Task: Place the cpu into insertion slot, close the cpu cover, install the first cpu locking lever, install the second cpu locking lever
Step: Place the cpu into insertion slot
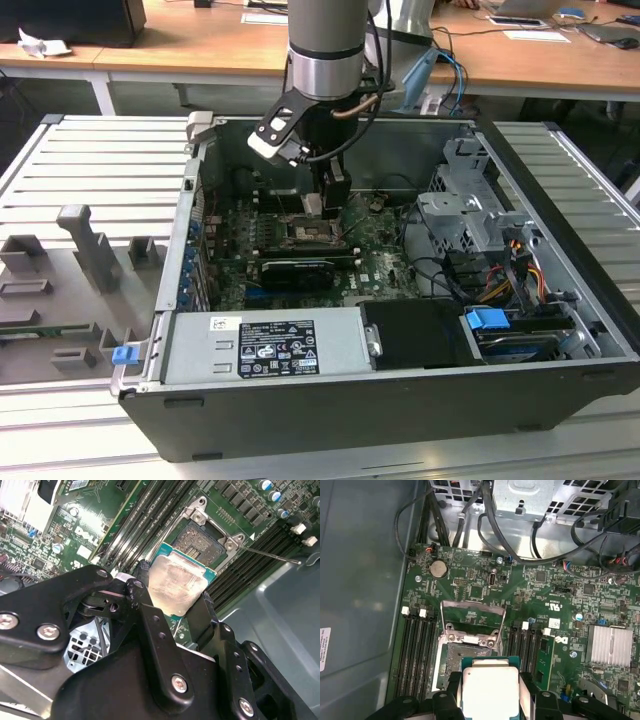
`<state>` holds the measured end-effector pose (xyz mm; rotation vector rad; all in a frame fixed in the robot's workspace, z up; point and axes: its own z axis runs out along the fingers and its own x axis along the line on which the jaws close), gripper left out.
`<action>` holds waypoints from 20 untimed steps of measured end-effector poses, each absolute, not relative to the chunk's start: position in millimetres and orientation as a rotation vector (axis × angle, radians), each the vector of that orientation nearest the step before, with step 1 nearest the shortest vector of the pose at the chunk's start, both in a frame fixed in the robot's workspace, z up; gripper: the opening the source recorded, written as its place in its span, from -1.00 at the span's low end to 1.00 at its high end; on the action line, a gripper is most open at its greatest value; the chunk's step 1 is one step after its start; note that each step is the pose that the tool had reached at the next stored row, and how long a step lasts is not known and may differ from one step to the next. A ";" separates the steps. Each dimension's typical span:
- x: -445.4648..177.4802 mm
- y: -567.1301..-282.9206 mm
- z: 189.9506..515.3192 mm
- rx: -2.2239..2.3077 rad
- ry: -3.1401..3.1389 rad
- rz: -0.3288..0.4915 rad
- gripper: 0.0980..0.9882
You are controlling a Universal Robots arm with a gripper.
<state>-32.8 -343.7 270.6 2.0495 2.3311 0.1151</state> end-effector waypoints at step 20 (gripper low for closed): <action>-34.0 -340.1 251.4 2.074 2.309 0.114 0.00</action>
